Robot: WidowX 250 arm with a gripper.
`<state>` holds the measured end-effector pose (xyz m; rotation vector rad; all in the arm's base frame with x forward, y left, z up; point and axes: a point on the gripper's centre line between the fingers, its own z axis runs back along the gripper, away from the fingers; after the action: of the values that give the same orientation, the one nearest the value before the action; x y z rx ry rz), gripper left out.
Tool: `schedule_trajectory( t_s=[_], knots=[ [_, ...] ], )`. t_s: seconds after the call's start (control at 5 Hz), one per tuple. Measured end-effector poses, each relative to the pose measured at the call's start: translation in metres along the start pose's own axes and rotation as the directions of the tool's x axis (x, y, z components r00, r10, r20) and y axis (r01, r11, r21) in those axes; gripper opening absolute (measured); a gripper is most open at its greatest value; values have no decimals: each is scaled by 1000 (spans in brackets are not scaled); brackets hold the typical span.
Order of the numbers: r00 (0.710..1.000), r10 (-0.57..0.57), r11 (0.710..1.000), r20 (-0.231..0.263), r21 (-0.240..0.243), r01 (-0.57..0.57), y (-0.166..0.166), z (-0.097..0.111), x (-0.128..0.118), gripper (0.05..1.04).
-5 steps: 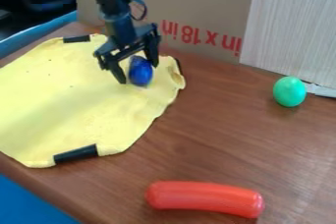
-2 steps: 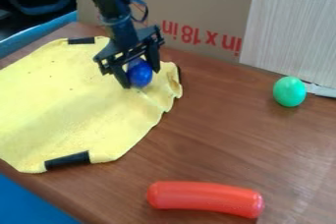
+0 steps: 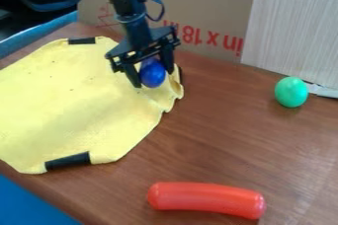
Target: Put the blue object on the table from the cloth.
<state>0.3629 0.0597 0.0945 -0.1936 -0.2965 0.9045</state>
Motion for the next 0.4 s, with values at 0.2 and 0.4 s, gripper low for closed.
schedule_trajectory(
  t_s=[0.2, 0.4],
  knots=[
    [997, -70, 997, -15, 30, 70, -9, -5, -19, 804],
    [987, -143, 989, -73, 28, 146, -13, -7, -55, 804]
  ],
)
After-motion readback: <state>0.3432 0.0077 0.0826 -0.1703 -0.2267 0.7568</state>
